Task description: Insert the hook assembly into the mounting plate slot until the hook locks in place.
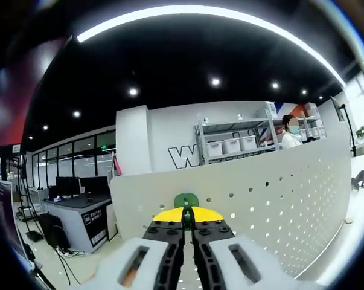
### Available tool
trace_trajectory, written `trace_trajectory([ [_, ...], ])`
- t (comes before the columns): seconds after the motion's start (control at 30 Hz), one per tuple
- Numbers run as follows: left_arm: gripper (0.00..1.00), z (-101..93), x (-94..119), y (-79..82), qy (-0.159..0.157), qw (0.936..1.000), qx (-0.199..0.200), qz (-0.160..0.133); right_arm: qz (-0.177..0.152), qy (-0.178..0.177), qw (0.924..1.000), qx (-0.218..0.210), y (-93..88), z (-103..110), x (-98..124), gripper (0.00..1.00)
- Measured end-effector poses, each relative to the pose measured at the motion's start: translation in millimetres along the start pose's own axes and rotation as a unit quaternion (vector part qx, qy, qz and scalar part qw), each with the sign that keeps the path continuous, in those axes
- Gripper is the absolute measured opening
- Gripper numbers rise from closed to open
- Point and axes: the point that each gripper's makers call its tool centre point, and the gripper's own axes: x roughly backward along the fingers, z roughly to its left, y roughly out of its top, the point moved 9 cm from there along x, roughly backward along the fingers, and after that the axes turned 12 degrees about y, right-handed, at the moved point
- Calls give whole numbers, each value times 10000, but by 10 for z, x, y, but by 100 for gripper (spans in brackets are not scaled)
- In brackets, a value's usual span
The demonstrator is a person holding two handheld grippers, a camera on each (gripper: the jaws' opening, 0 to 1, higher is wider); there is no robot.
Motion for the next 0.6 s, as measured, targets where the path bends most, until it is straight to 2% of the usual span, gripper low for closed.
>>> trace_trajectory([
  [0.33,3,-18,13,-46,-7,10000,8,7,42,-22,10000,-5,-46,-3,14,96],
  [0.6,2,-18,28,-53,-34,9995,-301,-30,42,-38,10000,-17,-40,0,30,96],
])
